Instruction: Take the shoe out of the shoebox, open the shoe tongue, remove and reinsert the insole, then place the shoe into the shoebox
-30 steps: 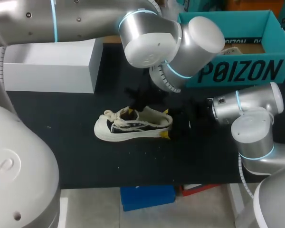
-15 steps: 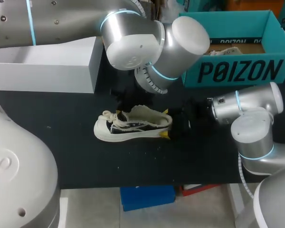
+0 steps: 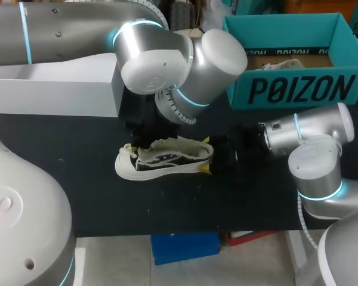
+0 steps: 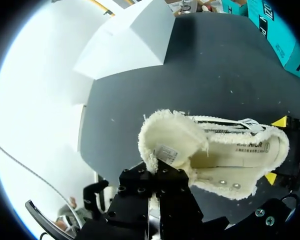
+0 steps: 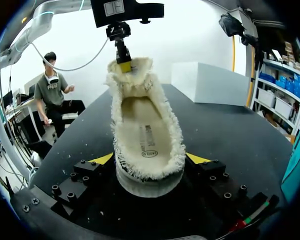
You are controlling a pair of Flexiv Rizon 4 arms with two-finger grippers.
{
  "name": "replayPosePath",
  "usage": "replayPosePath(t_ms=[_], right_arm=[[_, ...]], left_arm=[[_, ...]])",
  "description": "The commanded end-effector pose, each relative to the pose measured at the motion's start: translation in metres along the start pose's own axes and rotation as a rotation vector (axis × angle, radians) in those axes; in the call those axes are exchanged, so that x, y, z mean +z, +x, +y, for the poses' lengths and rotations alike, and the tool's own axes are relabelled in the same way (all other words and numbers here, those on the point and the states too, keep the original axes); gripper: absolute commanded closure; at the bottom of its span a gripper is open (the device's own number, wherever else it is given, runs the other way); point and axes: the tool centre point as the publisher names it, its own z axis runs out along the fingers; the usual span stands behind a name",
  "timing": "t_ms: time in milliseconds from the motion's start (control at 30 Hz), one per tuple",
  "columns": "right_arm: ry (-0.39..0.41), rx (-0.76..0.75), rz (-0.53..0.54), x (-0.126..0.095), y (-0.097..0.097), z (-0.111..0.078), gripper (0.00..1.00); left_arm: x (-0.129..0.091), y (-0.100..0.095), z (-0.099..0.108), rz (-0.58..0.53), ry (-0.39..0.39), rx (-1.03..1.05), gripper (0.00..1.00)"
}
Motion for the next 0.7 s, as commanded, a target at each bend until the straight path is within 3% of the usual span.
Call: replayPosePath(t_ms=[33, 67, 133, 700], right_arm=[[0.003, 0.003, -0.003, -0.001, -0.002, -0.005, 1.00], [0.003, 0.003, -0.003, -0.001, -0.002, -0.005, 1.00], [0.003, 0.003, -0.003, -0.001, -0.002, -0.005, 1.00], [0.003, 0.003, -0.003, -0.001, -0.002, -0.005, 1.00]], left_arm=[[0.006, -0.011, 0.003, 0.008, -0.001, -0.004, 1.00], [0.006, -0.012, 0.003, 0.010, -0.003, -0.005, 0.97], [0.007, -0.013, 0.003, 0.019, -0.004, -0.009, 0.00], [0.007, -0.041, -0.003, 0.028, 0.030, -0.083, 0.00]])
